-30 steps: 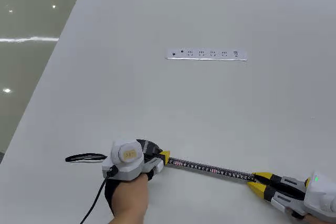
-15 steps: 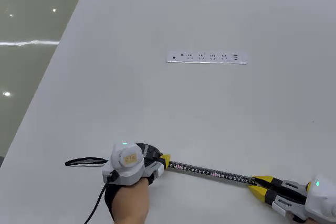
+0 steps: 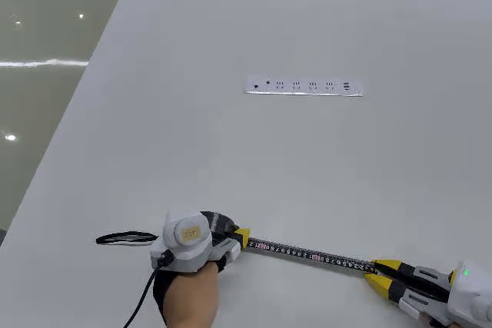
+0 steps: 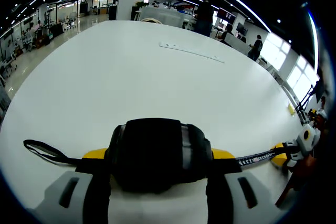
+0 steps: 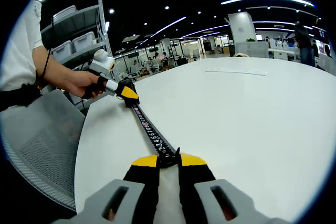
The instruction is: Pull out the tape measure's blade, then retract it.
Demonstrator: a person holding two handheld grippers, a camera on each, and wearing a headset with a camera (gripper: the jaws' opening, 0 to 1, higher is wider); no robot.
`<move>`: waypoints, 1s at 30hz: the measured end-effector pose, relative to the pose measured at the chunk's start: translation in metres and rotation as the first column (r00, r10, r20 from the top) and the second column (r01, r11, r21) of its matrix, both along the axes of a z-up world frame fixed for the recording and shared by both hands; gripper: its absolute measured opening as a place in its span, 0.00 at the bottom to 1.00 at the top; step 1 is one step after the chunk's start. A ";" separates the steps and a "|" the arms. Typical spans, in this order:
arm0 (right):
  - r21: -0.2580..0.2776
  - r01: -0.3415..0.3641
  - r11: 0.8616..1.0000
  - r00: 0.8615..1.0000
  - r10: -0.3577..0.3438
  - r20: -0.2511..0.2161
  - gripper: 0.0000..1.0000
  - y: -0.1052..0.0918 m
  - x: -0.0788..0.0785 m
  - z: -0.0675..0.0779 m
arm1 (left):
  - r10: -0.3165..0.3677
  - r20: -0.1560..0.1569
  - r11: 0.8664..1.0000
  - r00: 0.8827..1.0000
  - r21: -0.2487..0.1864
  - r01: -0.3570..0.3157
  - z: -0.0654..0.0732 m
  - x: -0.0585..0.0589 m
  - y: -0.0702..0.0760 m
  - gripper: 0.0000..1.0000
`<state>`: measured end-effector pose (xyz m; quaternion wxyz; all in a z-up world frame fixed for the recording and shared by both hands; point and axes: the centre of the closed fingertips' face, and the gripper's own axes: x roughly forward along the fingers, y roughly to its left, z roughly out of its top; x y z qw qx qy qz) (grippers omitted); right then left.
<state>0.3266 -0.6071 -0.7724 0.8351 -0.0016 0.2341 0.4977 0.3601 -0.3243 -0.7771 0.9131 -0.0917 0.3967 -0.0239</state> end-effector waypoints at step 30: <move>0.017 -0.045 0.999 0.999 0.045 0.000 0.12 0.030 0.005 -0.003 | -0.002 -0.006 1.000 1.000 -0.001 0.002 0.000 0.000 0.000 0.72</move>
